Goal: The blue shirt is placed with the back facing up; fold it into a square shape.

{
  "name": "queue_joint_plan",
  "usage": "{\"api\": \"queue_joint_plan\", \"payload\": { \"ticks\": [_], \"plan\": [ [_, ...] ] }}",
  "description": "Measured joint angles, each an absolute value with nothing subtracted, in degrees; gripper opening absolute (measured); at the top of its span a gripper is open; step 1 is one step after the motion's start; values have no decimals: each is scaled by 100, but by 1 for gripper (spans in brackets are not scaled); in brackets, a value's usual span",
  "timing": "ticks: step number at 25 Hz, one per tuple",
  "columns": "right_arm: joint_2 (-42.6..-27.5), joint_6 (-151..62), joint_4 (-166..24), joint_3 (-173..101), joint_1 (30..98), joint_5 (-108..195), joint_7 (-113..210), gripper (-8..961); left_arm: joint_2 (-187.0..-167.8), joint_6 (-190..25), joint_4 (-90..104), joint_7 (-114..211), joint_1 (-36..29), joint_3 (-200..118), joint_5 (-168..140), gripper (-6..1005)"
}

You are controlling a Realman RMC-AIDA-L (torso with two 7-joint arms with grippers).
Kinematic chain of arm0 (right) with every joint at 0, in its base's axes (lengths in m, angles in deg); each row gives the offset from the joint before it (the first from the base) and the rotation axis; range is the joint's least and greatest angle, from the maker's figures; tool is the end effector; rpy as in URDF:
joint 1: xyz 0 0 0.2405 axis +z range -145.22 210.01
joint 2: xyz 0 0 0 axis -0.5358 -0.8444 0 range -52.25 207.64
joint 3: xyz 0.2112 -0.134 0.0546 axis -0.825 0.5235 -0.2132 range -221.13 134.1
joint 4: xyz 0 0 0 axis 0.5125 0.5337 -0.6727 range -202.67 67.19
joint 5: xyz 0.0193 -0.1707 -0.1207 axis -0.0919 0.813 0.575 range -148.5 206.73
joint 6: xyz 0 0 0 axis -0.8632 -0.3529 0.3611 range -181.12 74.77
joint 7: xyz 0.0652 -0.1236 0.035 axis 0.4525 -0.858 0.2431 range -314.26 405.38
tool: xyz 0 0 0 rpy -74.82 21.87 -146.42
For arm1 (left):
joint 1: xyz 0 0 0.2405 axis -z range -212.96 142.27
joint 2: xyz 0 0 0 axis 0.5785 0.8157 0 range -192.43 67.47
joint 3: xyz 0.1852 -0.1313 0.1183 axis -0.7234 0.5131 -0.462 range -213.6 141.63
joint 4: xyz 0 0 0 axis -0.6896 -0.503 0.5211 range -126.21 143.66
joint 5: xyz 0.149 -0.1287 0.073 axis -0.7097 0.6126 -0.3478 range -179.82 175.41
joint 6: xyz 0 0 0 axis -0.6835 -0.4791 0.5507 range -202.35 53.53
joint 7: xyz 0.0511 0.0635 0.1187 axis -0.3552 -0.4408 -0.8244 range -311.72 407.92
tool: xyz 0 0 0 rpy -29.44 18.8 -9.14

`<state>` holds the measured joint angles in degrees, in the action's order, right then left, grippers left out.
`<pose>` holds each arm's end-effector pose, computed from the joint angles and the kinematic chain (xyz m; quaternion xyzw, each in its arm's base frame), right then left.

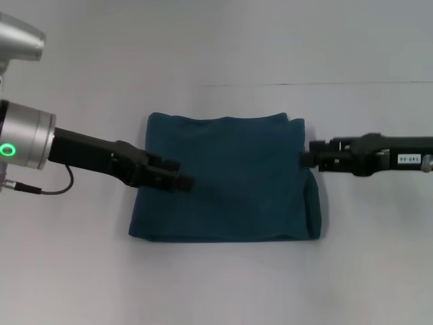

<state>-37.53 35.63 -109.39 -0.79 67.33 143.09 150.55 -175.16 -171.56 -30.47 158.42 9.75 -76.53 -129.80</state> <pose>0.2373 0.3646 0.0313 -0.9052 0.3436 0.2306 0.0968 -0.2049 0.3771 0.0331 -0.9356 -0.3282 -0.1301 0.0100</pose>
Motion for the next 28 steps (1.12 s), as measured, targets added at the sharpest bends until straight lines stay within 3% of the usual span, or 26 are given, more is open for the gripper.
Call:
{"api": "queue_joint_plan", "payload": {
  "ticks": [11,28],
  "plan": [
    [-3742,3564,-11000,-4,6785,14741,14858,564,-17849,-17016,-3399,14784,918,-7798,-13049,665],
    [-3779,3587,-10989,-21,6844,14804,14531,565,-17797,-16777,-3352,15357,960,-7837,-13079,665]
  ]
}}
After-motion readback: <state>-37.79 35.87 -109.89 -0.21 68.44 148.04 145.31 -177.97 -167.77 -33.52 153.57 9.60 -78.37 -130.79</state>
